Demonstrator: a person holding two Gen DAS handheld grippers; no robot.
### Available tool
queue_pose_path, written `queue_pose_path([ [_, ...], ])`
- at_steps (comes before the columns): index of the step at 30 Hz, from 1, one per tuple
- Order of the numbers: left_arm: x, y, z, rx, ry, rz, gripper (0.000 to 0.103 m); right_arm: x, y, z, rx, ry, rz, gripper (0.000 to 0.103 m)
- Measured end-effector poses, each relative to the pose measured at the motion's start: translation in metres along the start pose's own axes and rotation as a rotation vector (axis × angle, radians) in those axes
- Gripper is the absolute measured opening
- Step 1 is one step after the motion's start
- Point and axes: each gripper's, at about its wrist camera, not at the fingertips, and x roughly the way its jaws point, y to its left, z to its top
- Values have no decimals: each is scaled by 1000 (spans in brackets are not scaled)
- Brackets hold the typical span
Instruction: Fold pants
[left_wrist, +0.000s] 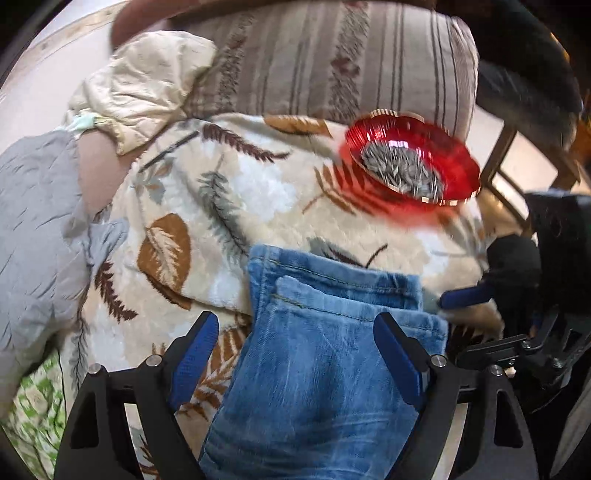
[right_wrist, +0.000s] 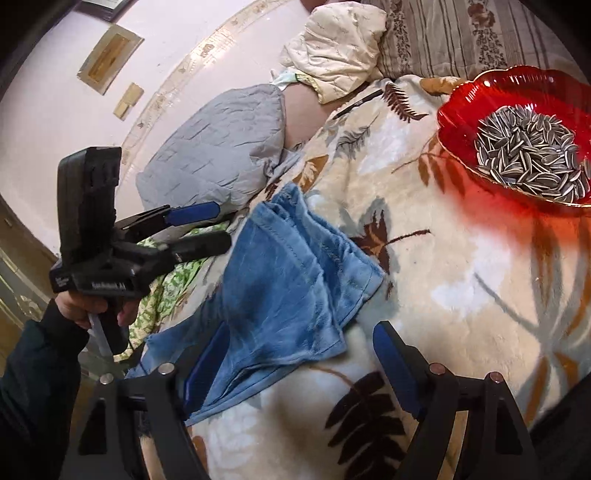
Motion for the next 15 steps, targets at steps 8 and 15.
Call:
queue_pose_path([
  [8,9,-5,5,39,3,-5,85,23,7,-4,-53,49,-8,35],
  [15,16,-3,5,61,32,5,83,24,5,-5,-60,44,-12,23],
])
